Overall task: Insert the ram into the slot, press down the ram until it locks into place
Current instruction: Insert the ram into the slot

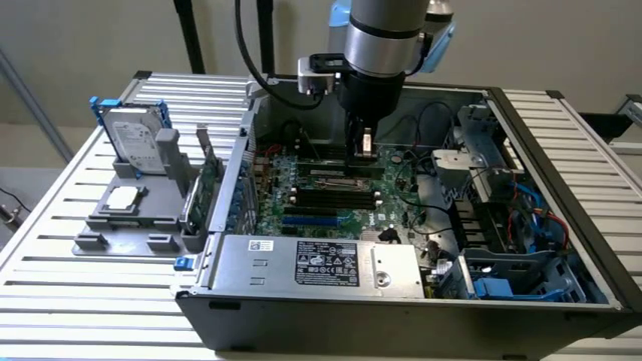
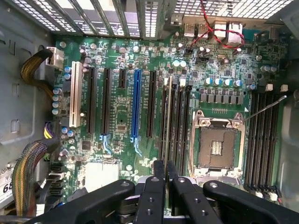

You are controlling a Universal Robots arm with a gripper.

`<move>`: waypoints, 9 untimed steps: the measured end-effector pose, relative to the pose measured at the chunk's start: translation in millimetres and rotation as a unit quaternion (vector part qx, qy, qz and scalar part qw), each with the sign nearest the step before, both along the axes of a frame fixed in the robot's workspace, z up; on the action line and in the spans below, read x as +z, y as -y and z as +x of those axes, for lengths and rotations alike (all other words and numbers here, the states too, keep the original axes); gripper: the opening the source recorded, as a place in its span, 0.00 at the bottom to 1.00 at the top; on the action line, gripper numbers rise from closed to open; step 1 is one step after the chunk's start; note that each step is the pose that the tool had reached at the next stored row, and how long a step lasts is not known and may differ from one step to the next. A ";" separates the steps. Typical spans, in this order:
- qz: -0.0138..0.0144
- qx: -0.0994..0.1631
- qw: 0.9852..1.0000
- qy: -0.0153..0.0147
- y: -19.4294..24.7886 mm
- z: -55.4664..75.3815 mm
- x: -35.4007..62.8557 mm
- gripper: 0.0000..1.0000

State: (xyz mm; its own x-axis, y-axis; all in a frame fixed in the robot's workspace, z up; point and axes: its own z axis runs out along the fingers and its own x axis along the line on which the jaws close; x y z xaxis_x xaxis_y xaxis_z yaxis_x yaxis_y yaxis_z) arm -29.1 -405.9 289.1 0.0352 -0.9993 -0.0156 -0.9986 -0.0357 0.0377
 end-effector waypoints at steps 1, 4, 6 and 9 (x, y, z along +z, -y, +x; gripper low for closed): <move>0.000 0.000 1.000 0.000 0.0 0.0 -1.8 0.13; 0.000 0.001 1.000 0.000 0.0 0.0 -7.2 0.13; 0.000 0.002 1.000 0.000 0.0 0.0 -10.8 0.13; 0.000 0.002 1.000 0.000 0.0 0.0 -16.3 0.13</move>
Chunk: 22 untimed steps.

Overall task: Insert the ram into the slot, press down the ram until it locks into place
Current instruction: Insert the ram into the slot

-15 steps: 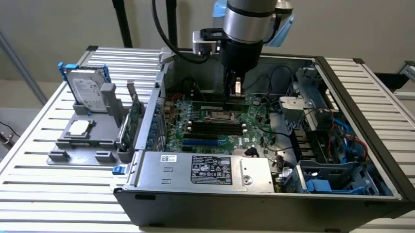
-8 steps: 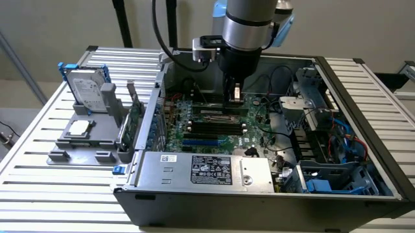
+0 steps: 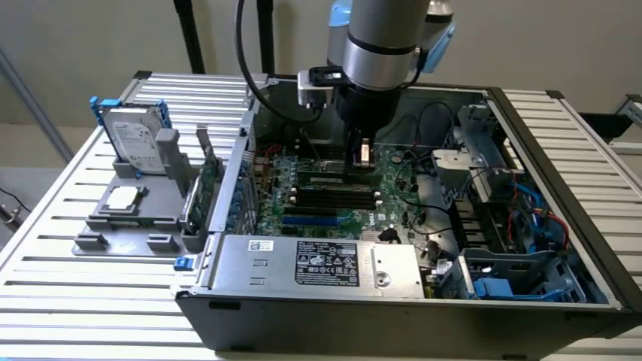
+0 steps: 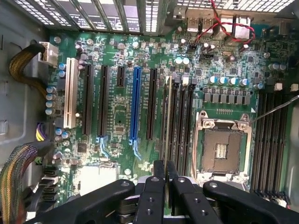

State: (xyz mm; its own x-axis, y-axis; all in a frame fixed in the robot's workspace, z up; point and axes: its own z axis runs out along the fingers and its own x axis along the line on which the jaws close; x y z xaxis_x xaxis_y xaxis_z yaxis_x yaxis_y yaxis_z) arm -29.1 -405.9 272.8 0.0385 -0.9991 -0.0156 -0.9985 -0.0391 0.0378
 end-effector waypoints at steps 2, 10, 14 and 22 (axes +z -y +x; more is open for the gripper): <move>0.000 0.000 1.000 0.000 0.0 0.0 -3.6 0.13; 0.000 0.000 1.000 0.000 -0.2 0.0 -18.2 0.13; 0.000 0.000 1.000 0.000 -1.2 0.0 -25.4 0.13; 0.000 -0.001 1.000 0.000 -4.5 0.0 -37.8 0.13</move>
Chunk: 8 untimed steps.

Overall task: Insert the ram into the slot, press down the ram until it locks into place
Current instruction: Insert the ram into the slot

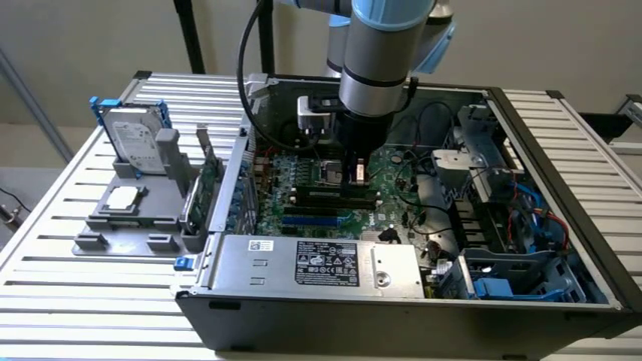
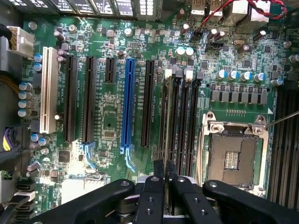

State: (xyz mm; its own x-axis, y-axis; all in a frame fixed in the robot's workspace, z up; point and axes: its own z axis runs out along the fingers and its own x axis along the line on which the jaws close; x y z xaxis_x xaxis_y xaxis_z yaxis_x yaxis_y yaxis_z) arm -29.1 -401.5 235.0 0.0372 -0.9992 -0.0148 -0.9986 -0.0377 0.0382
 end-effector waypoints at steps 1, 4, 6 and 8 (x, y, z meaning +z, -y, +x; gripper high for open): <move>0.000 0.000 1.000 0.000 0.0 0.0 0.0 0.13; 0.000 0.000 1.000 0.000 0.0 0.0 -0.3 0.13; 0.000 0.000 1.000 0.000 0.0 0.0 -0.3 0.13; 0.000 0.000 1.000 0.000 0.0 0.0 -0.4 0.13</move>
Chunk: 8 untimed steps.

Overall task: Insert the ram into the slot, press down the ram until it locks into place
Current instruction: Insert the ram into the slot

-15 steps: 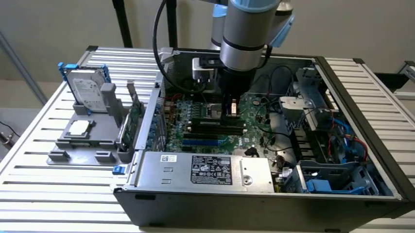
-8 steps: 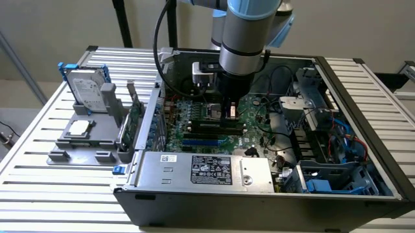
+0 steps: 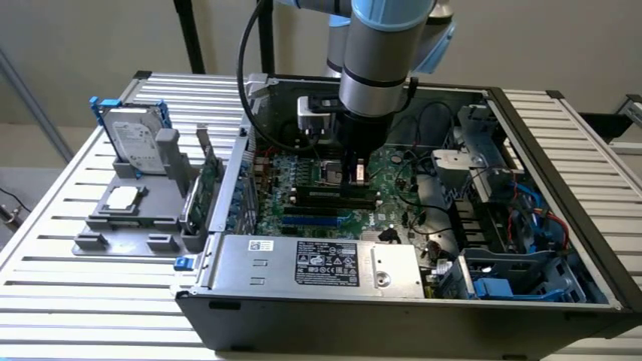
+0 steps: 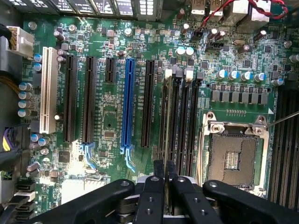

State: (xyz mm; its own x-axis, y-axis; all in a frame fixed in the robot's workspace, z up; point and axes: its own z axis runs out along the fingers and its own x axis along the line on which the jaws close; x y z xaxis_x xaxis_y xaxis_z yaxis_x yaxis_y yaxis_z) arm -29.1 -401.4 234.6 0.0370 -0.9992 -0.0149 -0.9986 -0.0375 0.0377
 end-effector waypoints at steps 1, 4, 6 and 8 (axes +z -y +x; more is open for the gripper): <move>0.000 0.000 1.000 0.000 0.0 0.0 -0.1 0.13; 0.000 -0.001 1.000 0.000 0.0 0.4 -0.6 0.13; 0.000 -0.003 1.000 0.000 0.0 1.0 -0.9 0.13; 0.000 -0.003 1.000 0.000 0.0 1.3 -1.0 0.13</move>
